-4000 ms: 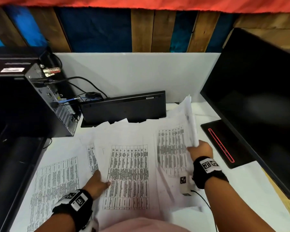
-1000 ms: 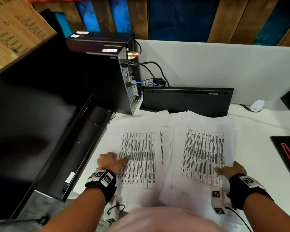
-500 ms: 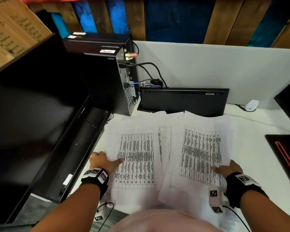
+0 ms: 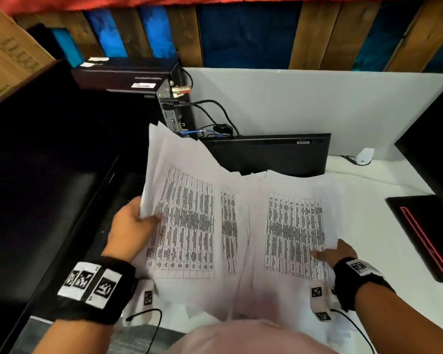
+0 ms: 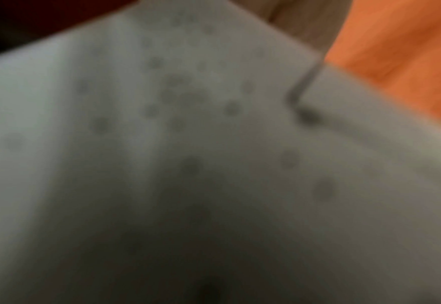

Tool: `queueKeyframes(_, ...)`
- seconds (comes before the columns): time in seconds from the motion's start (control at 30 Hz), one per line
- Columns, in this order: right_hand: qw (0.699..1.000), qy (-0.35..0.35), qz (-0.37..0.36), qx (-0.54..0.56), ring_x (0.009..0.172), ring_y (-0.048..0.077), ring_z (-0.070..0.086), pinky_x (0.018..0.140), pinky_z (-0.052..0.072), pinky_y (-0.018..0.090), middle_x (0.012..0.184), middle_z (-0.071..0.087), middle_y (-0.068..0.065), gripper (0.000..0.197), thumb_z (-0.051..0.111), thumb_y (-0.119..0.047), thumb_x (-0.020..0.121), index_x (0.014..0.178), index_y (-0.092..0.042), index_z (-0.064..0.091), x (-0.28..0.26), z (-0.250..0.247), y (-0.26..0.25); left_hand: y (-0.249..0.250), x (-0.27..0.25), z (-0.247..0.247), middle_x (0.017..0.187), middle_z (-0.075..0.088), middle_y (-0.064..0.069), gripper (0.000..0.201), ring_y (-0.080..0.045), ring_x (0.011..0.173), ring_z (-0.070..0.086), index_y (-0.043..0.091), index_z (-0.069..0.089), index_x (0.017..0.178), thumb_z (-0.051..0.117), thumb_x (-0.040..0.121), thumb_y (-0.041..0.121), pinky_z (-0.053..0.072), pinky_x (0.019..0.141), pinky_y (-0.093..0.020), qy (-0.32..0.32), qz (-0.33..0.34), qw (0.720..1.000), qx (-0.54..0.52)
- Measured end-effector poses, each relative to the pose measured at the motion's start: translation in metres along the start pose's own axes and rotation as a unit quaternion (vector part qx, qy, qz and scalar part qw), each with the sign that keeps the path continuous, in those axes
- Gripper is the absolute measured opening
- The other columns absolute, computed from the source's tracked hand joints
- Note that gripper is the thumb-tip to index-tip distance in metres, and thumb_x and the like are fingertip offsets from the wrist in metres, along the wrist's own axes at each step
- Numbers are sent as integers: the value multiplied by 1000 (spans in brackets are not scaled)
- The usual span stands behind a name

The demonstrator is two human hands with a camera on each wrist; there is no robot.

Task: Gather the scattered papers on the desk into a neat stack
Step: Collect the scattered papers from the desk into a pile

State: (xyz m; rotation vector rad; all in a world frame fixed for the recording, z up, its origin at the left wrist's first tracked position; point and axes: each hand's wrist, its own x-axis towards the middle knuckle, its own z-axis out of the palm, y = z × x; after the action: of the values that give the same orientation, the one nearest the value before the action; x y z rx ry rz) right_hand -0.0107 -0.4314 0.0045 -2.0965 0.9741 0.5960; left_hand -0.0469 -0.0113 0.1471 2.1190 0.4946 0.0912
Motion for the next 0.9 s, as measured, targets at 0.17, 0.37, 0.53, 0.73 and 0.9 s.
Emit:
queueKeyframes(0.17, 1000, -7, -2, 18, 143, 29, 28, 117, 22, 34, 156, 25, 14, 100, 80, -21, 75, 150, -3, 16, 1, 0, 2, 60, -24, -46, 82, 70, -6, 14, -27, 73, 66, 31, 63, 90, 69, 85, 19, 54, 62, -35, 48, 136, 988, -47)
queueKeyframes(0.37, 999, -30, -16, 37, 142, 32, 29, 112, 28, 35, 156, 25, 16, 99, 78, -23, 77, 150, -4, 14, -1, -5, 4, 101, -24, -39, 71, 68, 31, 12, 13, 65, 64, 31, 59, 85, 70, 82, 33, 55, 69, -10, 79, 155, 960, -220)
queueKeyframes(0.53, 998, -28, -33, 35, 121, 32, 52, 99, 42, 34, 135, 52, 16, 71, 75, -21, 78, 136, 0, 39, -6, -10, 8, 98, -9, 15, 82, 75, 10, 26, -2, 74, 71, 10, 61, 111, 62, 87, -1, 58, 66, -18, 15, 113, 936, -334)
queueKeyframes(0.73, 988, -49, 1, 143, 130, 32, 46, 106, 37, 33, 144, 41, 27, 50, 41, -21, 100, 139, 10, 36, -3, -26, 14, 36, 9, 118, 98, 70, -6, 38, -14, 80, 72, 7, 55, 119, 61, 85, -8, 55, 82, -29, -135, -57, 952, -270)
queueKeyframes(0.9, 975, -77, -20, 207, 134, 31, 41, 108, 34, 36, 148, 40, 10, 65, 30, -57, 96, 144, -13, 39, 0, -30, 18, -24, 14, 165, 94, 70, -8, 45, -26, 89, 65, 6, 57, 111, 80, 72, 8, 53, 80, -33, -226, -124, 963, -79)
